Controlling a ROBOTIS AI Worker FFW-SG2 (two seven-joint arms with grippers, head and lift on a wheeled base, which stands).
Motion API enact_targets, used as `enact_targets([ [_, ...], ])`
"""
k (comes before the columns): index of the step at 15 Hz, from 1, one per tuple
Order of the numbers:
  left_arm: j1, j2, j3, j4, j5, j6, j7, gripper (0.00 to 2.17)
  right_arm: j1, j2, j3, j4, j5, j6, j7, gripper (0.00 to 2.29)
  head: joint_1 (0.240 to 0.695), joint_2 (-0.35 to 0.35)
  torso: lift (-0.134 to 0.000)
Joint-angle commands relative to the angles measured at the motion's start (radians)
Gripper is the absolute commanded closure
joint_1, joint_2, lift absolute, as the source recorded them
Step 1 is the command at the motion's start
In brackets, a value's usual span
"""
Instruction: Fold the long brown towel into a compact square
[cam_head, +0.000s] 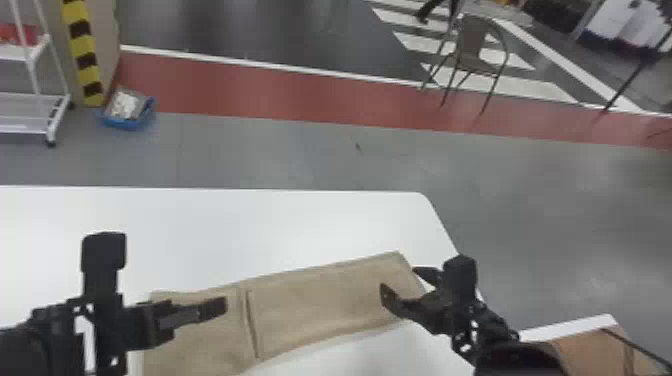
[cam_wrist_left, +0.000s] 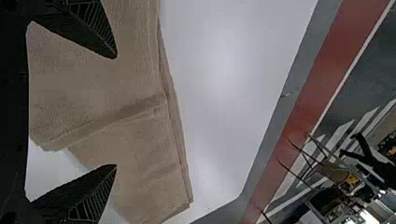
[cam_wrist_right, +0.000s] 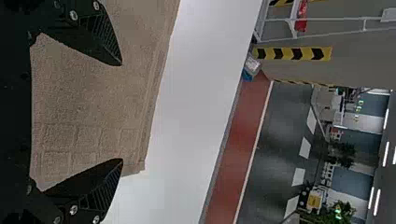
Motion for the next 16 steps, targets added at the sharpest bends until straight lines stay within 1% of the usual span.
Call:
enact_targets([
  [1, 0.032, 0.017, 0.035, -0.025, -0.126, -0.112, -0.009, 0.09, -0.011, 0.035, 0.016, -0.068, -0.066, 0.152, 0.000, 0.21, 0.695, -0.350, 0.000],
  [2, 0.046, 0.037, 0.051, -0.030, -0.144, -0.174, -0.014, 0.09, -0.011, 0.060, 0.017, -0.108, -0.093, 0.210, 0.005, 0.21, 0.695, -0.350, 0.000],
  [3, 0.052, 0.060, 0.058, -0.030, -0.144, -0.229, -0.017, 0.09, -0.004, 0.083, 0.022, -0.152, -0.112, 0.262, 0.006, 0.21, 0.695, -0.345, 0.000],
  [4, 0.061, 0.084, 0.061, -0.031, -0.146, -0.281, -0.015, 0.09, 0.002, 0.112, 0.027, -0.203, -0.139, 0.323, 0.006, 0.21, 0.695, -0.308, 0.000],
  [5, 0.072, 0.101, 0.081, -0.033, -0.147, -0.324, -0.023, 0.09, 0.006, 0.126, 0.034, -0.244, -0.184, 0.397, 0.005, 0.21, 0.695, -0.278, 0.000],
  [6, 0.081, 0.110, 0.107, -0.036, -0.147, -0.343, -0.032, 0.09, 0.006, 0.126, 0.045, -0.276, -0.233, 0.489, 0.000, 0.21, 0.695, -0.218, 0.000],
  [7, 0.082, 0.112, 0.123, -0.036, -0.147, -0.355, -0.040, 0.09, 0.008, 0.126, 0.056, -0.302, -0.258, 0.566, -0.001, 0.22, 0.695, -0.189, 0.000],
  [8, 0.087, 0.112, 0.137, -0.034, -0.147, -0.370, -0.044, 0.09, 0.008, 0.126, 0.073, -0.327, -0.259, 0.621, -0.008, 0.22, 0.695, -0.166, 0.000],
  [9, 0.089, 0.118, 0.140, -0.033, -0.147, -0.382, -0.044, 0.09, 0.011, 0.126, 0.099, -0.345, -0.259, 0.667, -0.015, 0.28, 0.695, -0.144, 0.000],
  [10, 0.090, 0.119, 0.140, -0.030, -0.146, -0.395, -0.044, 0.09, 0.016, 0.126, 0.128, -0.356, -0.264, 0.707, -0.032, 0.28, 0.695, -0.102, 0.000],
  [11, 0.092, 0.119, 0.149, -0.030, -0.147, -0.410, -0.047, 0.10, 0.025, 0.126, 0.174, -0.371, -0.264, 0.738, -0.057, 0.28, 0.695, -0.084, 0.000],
  [15, 0.082, 0.126, 0.156, -0.003, -0.149, -0.450, -0.049, 0.11, 0.019, 0.126, 0.320, -0.379, -0.259, 0.814, -0.101, 0.29, 0.695, -0.002, 0.000],
  [16, 0.079, 0.127, 0.158, 0.009, -0.149, -0.468, -0.047, 0.11, 0.009, 0.126, 0.343, -0.379, -0.261, 0.836, -0.106, 0.29, 0.695, 0.036, 0.000],
])
